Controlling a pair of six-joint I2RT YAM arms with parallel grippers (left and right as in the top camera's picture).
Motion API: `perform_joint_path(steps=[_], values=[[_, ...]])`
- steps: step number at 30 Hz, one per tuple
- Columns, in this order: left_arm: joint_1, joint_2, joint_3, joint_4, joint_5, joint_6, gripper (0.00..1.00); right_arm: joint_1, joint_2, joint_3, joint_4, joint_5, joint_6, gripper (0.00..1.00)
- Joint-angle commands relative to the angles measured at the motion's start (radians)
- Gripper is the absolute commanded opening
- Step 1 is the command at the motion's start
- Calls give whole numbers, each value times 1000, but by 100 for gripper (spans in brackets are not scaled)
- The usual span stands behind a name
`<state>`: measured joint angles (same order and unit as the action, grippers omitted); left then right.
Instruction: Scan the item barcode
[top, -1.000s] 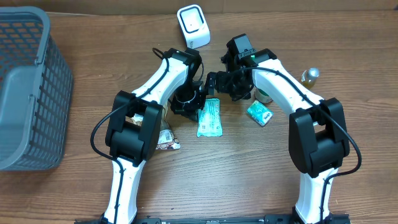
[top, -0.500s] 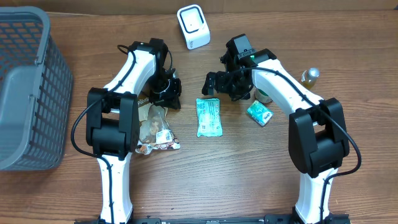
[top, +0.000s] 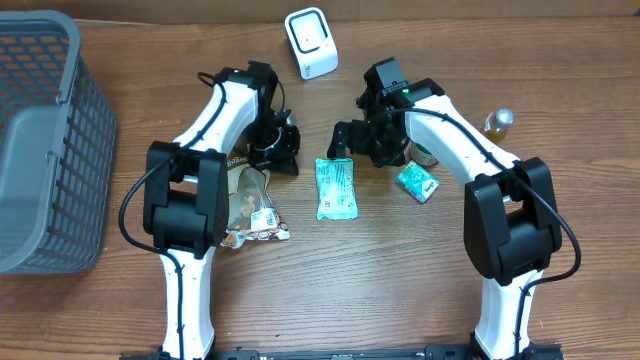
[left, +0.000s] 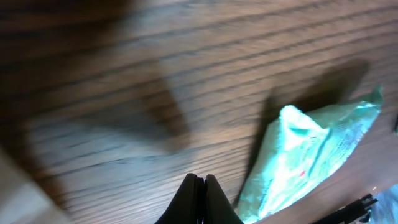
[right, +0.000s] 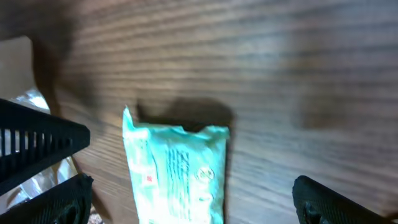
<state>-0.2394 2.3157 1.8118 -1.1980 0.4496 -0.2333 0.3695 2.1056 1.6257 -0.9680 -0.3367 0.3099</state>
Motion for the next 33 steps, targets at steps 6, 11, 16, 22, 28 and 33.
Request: perform_joint_path(steps=[6,11,16,22,28,33], values=[[-51,6,20,58,18,-35,4,0,1,-3,-159,-5,-163,59],[-66,7,18,127,-8,-116,4,0,1,-68,-153,-6,-161,41],[-83,7,18,124,-21,-114,4,3,1,-164,-52,-137,-163,49],[-98,7,14,108,-58,-111,4,0,1,-182,65,-235,-162,49],[-99,7,14,108,-76,-103,4,-7,1,-212,98,-243,-146,49],[-100,7,14,139,-76,-103,4,-6,1,-299,183,-342,-94,46]])
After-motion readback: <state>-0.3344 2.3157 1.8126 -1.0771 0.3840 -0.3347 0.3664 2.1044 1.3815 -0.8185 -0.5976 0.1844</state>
